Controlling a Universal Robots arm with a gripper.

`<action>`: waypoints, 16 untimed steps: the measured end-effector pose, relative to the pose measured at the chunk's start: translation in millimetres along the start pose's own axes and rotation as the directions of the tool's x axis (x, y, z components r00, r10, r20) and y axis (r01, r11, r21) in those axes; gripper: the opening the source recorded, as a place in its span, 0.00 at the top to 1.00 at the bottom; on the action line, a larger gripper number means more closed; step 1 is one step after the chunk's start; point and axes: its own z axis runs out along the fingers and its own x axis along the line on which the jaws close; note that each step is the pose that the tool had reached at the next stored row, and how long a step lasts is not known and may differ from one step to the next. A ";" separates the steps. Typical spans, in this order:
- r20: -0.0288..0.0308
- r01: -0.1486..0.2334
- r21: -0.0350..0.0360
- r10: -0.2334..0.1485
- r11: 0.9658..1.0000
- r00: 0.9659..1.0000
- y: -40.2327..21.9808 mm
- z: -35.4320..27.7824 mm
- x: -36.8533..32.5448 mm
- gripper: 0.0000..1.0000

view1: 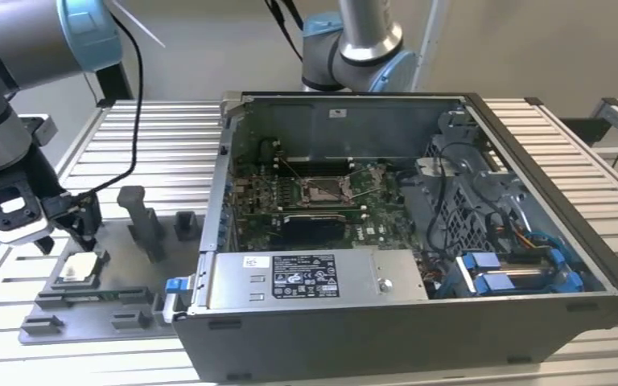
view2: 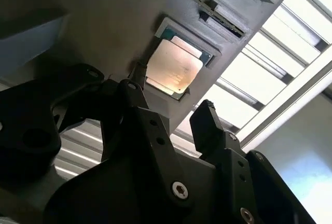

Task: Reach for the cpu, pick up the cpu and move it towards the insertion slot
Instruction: 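Pick up the cpu and move it towards the insertion slot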

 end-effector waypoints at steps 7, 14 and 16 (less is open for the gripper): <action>0.000 -0.002 0.000 0.002 1.000 1.000 -0.5 12.6 0.0 0.00; -0.001 -0.002 0.000 0.002 1.000 1.000 -3.3 23.5 0.1 0.00; -0.001 -0.003 0.000 0.003 1.000 1.000 -3.6 24.6 0.2 0.00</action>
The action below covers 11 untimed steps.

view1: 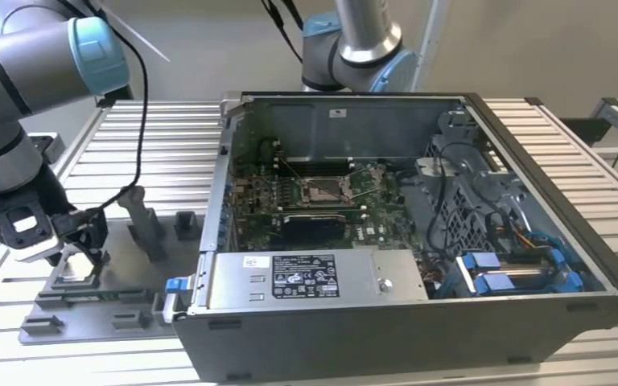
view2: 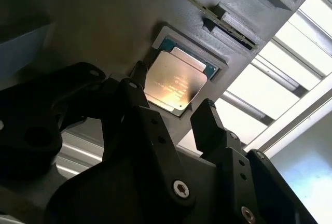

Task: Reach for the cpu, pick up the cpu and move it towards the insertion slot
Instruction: 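Pick up the cpu and move it towards the insertion slot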

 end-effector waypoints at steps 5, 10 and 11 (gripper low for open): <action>0.000 0.000 0.000 0.000 1.000 1.000 -0.5 2.1 -0.1 0.00; 0.000 0.000 0.000 0.000 1.000 1.000 -1.4 5.0 -0.1 0.00; 0.000 0.000 -0.001 0.000 1.000 1.000 -1.5 5.7 -0.1 0.00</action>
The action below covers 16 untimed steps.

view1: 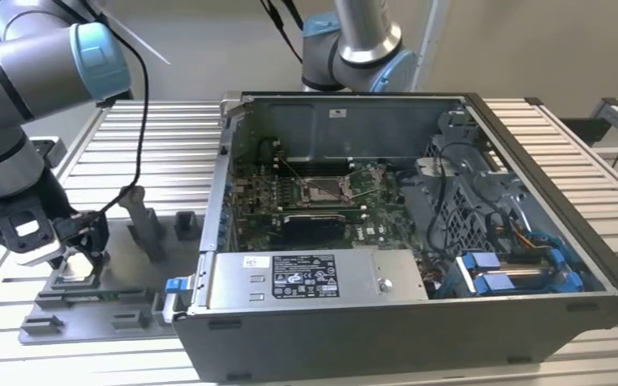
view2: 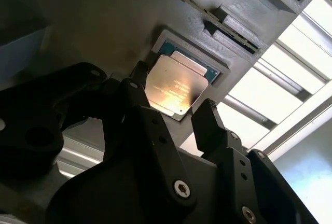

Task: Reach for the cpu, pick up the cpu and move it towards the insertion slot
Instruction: 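Pick up the cpu and move it towards the insertion slot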

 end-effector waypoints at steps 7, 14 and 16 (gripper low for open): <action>0.000 0.000 -0.001 0.000 1.000 1.000 -1.1 3.4 0.0 0.00; 0.000 0.000 -0.003 0.000 1.000 1.000 -1.5 5.3 0.1 0.00; 0.000 0.000 -0.003 0.000 1.000 1.000 -1.5 5.4 0.1 0.00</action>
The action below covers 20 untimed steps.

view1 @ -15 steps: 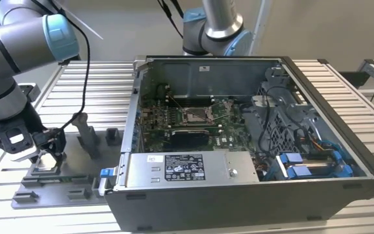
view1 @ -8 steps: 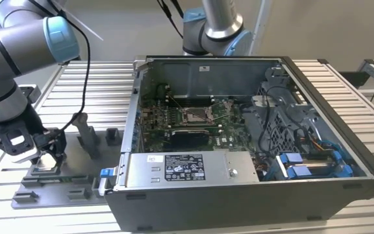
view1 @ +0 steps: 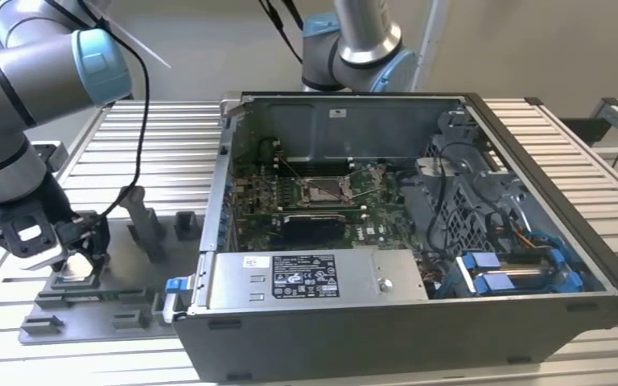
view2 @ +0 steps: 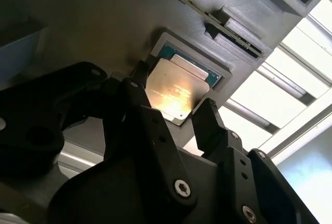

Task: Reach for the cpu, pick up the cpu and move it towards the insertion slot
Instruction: 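Pick up the cpu and move it towards the insertion slot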

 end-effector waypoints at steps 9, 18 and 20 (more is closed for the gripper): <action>0.000 0.000 0.000 0.000 1.000 1.000 0.0 0.1 0.0 1.00; 0.000 0.000 0.000 0.000 1.000 1.000 0.8 -17.8 -0.1 1.00; 0.000 0.000 0.000 0.000 1.000 1.000 1.2 -26.5 -0.2 1.00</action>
